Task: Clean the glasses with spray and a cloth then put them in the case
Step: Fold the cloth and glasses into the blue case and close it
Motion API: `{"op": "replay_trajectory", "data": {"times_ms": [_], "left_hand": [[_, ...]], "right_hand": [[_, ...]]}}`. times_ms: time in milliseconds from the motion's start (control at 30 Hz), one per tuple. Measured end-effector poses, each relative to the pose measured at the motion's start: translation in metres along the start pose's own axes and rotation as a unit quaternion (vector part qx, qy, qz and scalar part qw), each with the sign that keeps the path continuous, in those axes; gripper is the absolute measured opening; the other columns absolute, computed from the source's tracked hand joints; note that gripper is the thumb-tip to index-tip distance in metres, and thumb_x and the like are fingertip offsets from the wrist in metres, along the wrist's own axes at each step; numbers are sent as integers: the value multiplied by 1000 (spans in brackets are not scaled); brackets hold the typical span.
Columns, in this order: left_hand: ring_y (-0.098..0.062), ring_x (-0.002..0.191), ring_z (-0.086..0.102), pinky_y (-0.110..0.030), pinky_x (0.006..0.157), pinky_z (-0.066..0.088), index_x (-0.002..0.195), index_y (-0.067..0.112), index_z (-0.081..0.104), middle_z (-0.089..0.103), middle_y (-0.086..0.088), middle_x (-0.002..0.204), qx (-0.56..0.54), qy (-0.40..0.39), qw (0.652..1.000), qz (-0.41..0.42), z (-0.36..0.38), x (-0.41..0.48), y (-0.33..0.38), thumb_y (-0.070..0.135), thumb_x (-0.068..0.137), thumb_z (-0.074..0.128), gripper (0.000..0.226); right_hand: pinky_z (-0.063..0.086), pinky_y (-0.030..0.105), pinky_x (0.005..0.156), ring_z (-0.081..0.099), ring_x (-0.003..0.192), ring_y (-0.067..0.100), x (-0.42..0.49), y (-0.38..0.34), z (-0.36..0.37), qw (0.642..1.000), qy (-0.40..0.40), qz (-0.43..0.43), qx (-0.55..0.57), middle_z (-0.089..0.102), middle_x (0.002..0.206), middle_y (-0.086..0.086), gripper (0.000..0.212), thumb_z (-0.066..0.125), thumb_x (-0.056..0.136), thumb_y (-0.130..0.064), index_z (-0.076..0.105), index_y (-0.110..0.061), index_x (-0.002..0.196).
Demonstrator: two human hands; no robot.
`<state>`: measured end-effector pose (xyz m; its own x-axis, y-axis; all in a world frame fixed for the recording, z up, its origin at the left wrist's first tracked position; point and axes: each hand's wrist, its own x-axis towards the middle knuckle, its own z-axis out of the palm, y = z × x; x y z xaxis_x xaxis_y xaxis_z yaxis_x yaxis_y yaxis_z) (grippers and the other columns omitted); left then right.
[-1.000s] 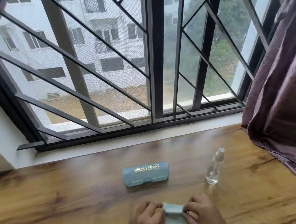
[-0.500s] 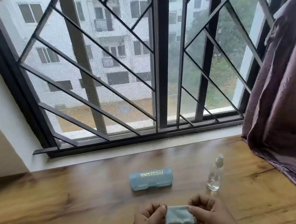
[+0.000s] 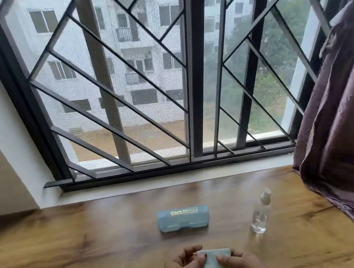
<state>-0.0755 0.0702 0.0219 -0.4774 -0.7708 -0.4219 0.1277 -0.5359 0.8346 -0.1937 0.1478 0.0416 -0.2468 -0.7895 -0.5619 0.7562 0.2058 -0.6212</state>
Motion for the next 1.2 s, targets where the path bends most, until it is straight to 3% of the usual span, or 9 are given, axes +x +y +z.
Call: {"op": "replay_trajectory", "data": {"times_ms": [167, 267, 367, 500, 700, 867, 967, 1067, 1200], "left_hand": [[-1, 48, 60, -14, 49, 51, 79, 11, 73, 66, 3, 55, 121, 139, 978, 100, -16, 17, -1, -4, 72, 73, 17], [0, 70, 62, -15, 70, 50, 82, 40, 71, 67, 19, 72, 316, 197, 890, 263, -38, 42, 8, 6, 60, 83, 42], [-13, 106, 53, -20, 93, 37, 117, 23, 62, 57, 11, 112, 475, 181, 790, 343, -56, 74, 24, 13, 59, 84, 63], [-1, 127, 23, -18, 107, 18, 141, 20, 31, 27, 15, 135, 508, 56, 813, 279, -67, 106, 50, 26, 62, 81, 94], [-6, 120, 47, 1, 91, 30, 129, 19, 51, 51, 14, 124, 461, -29, 861, 214, -76, 131, 58, 39, 40, 69, 93], [9, 107, 52, 2, 86, 33, 115, 18, 63, 57, 15, 114, 439, -49, 867, 232, -83, 139, 54, 44, 41, 72, 79], [21, 102, 48, 2, 81, 35, 112, 15, 65, 59, 7, 114, 423, -58, 873, 236, -84, 141, 54, 16, 54, 84, 61], [16, 101, 52, -1, 80, 40, 108, 18, 66, 61, 4, 114, 393, -65, 886, 240, -84, 144, 53, 6, 59, 83, 52], [-3, 97, 63, -18, 83, 51, 103, 26, 66, 66, 4, 107, 329, -45, 912, 241, -80, 145, 50, 37, 60, 75, 46]], "right_hand": [[56, 39, 46, 59, 66, 36, 26, -5, -1, 997, 46, -44, -37, 58, 64, 22, 21, 57, 61, 26, 53, 12, 76], [53, 31, 42, 55, 59, 29, 43, -10, 0, 985, 75, -86, -130, 57, 55, 16, 22, 60, 47, 15, 61, 5, 67], [55, 30, 54, 61, 62, 16, 57, -10, 10, 935, 89, -128, -320, 66, 62, 3, 43, 56, 43, 0, 74, -17, 78], [37, 12, 97, 53, 115, 5, 70, -8, 32, 787, 31, -139, -600, 62, 120, -3, 61, 54, 64, -6, 60, -23, 123], [26, 25, 109, 25, 138, 23, 84, -4, 62, 632, -8, -64, -772, 25, 149, 2, 73, 44, 83, -13, 15, -38, 145], [32, 26, 104, 40, 126, 25, 83, -2, 62, 622, -3, -80, -779, 36, 135, 8, 72, 41, 84, -12, 13, -38, 145], [34, 25, 101, 43, 123, 24, 86, -2, 62, 621, -2, -79, -779, 38, 132, 9, 74, 43, 83, -14, 11, -38, 145], [34, 25, 102, 42, 125, 23, 89, -1, 62, 615, 3, -70, -785, 38, 134, 8, 75, 45, 82, -15, 11, -38, 145], [34, 27, 104, 42, 126, 23, 93, -2, 62, 605, 1, -56, -794, 38, 135, 7, 75, 46, 82, -17, 13, -40, 145]]}}
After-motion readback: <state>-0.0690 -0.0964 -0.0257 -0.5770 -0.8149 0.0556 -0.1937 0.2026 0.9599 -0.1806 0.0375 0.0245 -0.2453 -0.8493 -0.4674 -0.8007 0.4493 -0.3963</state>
